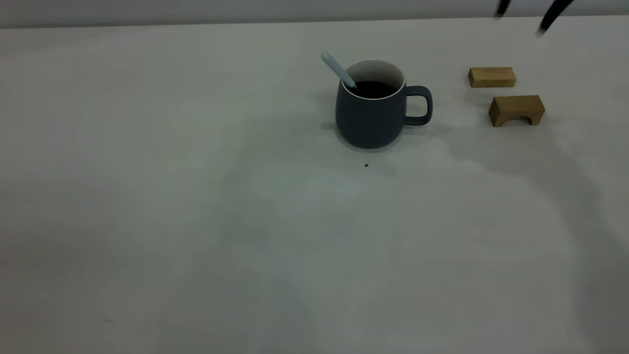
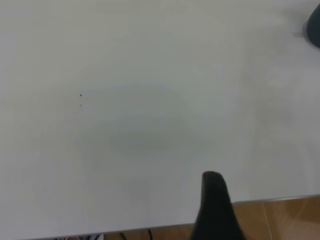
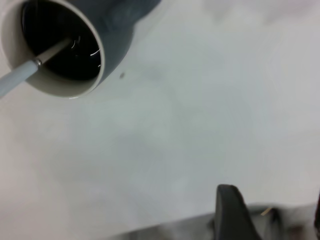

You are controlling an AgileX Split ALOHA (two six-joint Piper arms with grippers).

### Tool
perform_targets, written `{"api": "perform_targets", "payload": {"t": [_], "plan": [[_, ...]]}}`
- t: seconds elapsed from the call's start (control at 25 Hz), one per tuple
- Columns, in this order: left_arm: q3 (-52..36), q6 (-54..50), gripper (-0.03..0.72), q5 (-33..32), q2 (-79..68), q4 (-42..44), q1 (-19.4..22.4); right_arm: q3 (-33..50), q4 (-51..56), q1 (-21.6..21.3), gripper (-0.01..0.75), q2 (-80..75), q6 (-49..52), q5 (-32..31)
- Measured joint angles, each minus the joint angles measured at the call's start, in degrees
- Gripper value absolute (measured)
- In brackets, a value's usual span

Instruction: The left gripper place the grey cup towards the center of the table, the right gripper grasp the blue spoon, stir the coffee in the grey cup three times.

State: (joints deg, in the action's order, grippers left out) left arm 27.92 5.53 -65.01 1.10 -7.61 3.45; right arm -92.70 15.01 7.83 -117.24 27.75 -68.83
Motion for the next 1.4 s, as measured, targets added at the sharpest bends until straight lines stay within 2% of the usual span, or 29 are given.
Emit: {"api": "perform_targets", "payload": {"t": [0.2, 0.48, 0.8, 0.96, 1.16, 1.4], "plan": [[0.00, 0.00, 0.585, 0.00, 0.00, 0.00, 0.00, 0.00, -6.30, 0.23, 0.342, 12.39, -1.61, -0.87], [0.00, 0.00, 0.585, 0.00, 0.00, 0.00, 0.00, 0.00, -17.55, 0.23, 0.242, 26.59, -14.36, -2.01], [0.00, 0.00, 0.585, 0.00, 0.00, 0.00, 0.00, 2.18, -19.70, 0.23, 0.228, 33.27, -24.54, -2.10], [0.00, 0.00, 0.585, 0.00, 0.00, 0.00, 0.00, 9.63, -19.12, 0.23, 0.229, 37.92, -25.10, -2.10], [0.00, 0.00, 0.585, 0.00, 0.00, 0.00, 0.00, 22.89, -19.12, 0.23, 0.234, 49.12, -25.25, -2.03], [0.00, 0.00, 0.585, 0.00, 0.00, 0.00, 0.00, 41.20, -19.02, 0.23, 0.236, 69.02, -25.35, 3.51]]}}
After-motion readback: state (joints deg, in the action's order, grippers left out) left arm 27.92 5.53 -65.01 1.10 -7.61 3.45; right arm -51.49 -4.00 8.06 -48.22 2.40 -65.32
